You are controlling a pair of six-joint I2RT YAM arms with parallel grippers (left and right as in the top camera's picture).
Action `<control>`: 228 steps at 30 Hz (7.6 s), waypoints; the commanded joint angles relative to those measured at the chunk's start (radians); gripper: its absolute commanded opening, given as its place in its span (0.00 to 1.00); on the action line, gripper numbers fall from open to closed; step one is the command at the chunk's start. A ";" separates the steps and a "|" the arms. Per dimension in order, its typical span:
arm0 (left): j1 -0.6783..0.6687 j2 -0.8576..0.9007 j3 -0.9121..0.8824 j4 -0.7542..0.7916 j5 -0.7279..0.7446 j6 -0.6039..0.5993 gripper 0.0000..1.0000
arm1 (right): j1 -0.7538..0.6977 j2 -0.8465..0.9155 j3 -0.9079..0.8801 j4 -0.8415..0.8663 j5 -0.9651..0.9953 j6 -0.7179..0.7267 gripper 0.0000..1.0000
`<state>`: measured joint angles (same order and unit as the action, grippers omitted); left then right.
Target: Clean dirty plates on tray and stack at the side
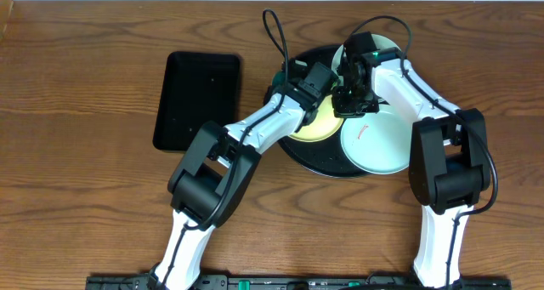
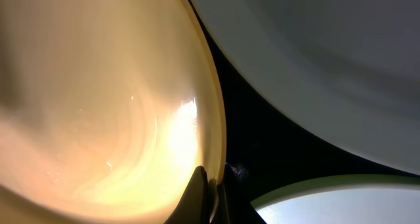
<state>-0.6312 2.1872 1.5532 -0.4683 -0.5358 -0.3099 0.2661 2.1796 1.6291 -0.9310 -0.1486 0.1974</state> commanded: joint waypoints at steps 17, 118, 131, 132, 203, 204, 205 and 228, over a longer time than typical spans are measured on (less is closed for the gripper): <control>0.057 -0.128 -0.012 -0.020 0.686 -0.202 0.08 | 0.018 0.013 -0.010 -0.025 0.054 -0.045 0.01; 0.619 -0.526 -0.063 -0.466 0.529 -0.042 0.08 | 0.486 -0.492 -0.005 0.196 1.149 -0.299 0.01; 0.619 -0.526 -0.063 -0.474 0.529 -0.037 0.08 | -0.206 -0.492 -0.005 0.027 -0.187 0.113 0.01; 0.619 -0.526 -0.063 -0.474 0.529 -0.038 0.08 | -0.275 -0.491 -0.006 0.004 -0.200 0.113 0.01; 0.619 -0.526 -0.063 -0.470 0.529 -0.038 0.08 | -0.237 0.039 0.286 0.085 0.061 -0.013 0.97; 0.619 -0.526 -0.063 -0.470 0.529 -0.038 0.07 | -0.233 0.052 0.286 0.089 0.062 -0.013 0.93; 0.619 -0.526 -0.063 -0.470 0.529 -0.038 0.08 | -0.229 0.064 0.286 0.090 0.062 -0.013 0.87; 0.619 -0.526 -0.063 -0.470 0.529 -0.038 0.07 | -0.159 0.139 0.268 -0.002 0.099 0.121 0.33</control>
<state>-0.0166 1.6562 1.4963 -0.9367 -0.0029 -0.3614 0.1020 2.3161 1.9041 -0.9302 -0.0612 0.2886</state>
